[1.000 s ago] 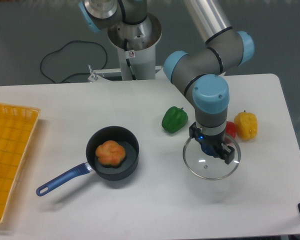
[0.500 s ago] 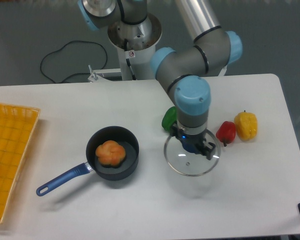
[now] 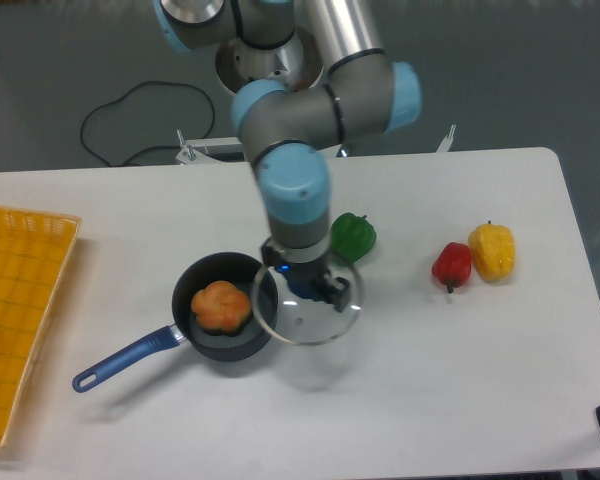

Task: Close the pot lid
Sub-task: 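Carry the held glass lid over to the dark blue saucepan, then lower the glass lid onto the saucepan rim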

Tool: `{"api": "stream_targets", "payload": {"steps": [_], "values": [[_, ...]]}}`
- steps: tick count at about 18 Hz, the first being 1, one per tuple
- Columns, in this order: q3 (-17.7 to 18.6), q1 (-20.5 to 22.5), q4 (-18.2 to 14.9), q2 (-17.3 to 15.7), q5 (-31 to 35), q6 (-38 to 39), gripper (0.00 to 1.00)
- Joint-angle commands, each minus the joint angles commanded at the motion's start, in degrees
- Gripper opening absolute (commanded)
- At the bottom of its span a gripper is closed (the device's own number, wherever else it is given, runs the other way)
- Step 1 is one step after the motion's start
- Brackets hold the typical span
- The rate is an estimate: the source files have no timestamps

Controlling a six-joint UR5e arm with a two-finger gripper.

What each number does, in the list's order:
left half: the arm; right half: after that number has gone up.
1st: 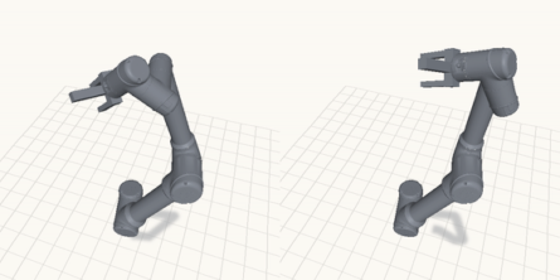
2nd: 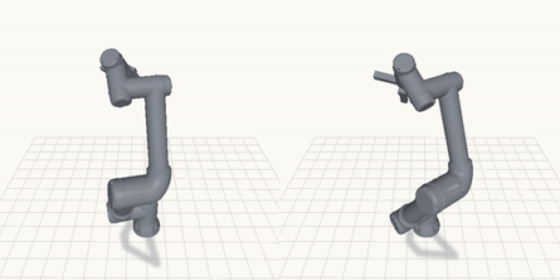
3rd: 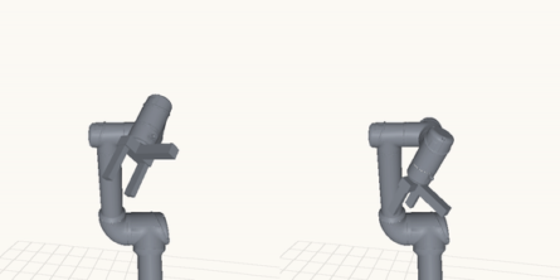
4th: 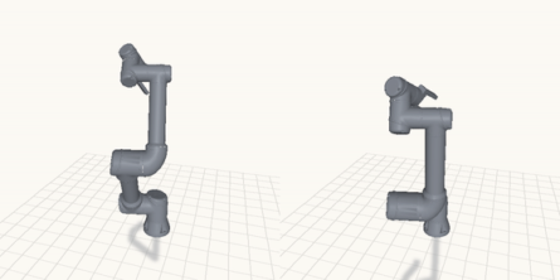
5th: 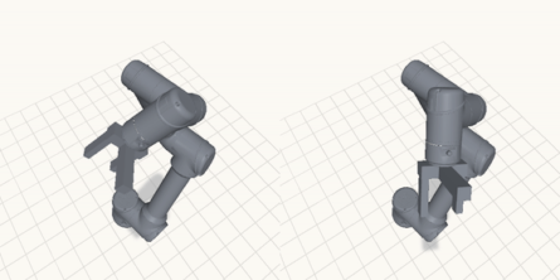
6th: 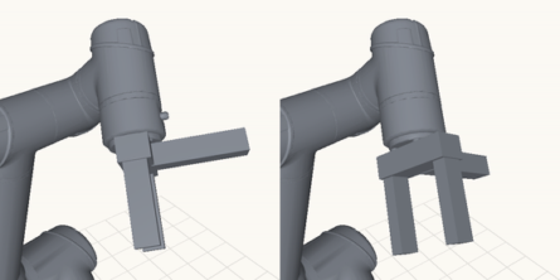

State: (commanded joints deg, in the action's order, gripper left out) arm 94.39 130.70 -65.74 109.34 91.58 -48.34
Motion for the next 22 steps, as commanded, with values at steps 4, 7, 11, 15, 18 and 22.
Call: {"api": "stream_targets", "payload": {"steps": [4,7,11,15,18,22], "values": [[1.0,-3.0,-0.1,-0.2,0.0,2.6,0.50],[2.0,-4.1,0.0,-0.4,0.0,3.3,0.50],[2.2,-5.1,0.4,-0.2,0.0,3.9,0.50],[2.2,-5.8,0.7,0.2,-0.1,3.9,0.50],[2.3,-5.9,0.7,0.3,-0.2,3.8,0.50],[2.3,-6.4,0.7,0.6,-0.1,3.9,0.50]]}}
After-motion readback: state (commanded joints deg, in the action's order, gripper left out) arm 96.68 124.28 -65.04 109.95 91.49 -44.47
